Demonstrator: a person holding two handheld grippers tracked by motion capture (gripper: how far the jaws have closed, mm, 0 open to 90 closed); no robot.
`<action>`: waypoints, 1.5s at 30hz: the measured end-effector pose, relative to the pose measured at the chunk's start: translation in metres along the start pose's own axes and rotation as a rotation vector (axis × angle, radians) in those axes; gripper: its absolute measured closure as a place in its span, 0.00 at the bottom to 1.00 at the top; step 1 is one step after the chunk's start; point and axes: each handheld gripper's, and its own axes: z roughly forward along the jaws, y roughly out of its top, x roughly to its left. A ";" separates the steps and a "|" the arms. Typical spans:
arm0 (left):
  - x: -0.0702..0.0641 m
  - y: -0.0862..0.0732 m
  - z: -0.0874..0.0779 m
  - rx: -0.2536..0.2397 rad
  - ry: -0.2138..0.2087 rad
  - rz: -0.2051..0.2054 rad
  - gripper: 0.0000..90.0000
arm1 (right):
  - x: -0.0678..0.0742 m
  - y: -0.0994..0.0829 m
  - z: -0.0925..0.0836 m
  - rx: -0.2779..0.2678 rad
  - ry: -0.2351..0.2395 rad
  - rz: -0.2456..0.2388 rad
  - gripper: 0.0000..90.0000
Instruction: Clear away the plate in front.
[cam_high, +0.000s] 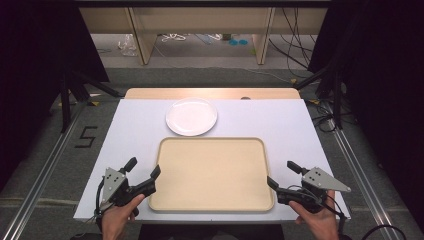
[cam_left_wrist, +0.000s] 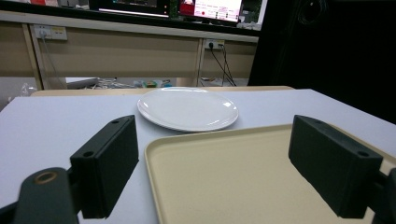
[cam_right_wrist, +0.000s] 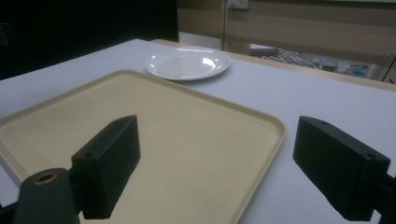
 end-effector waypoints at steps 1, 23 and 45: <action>0.000 0.000 0.000 0.000 0.001 0.000 0.17 | 0.000 0.000 0.000 0.002 -0.002 -0.003 0.18; -0.002 0.010 0.028 0.054 -0.042 -0.028 0.18 | 0.000 -0.001 0.001 0.010 0.007 0.000 0.18; 0.013 0.038 0.115 0.157 -0.082 -0.173 0.19 | 0.000 -0.001 0.001 0.012 0.012 0.000 0.18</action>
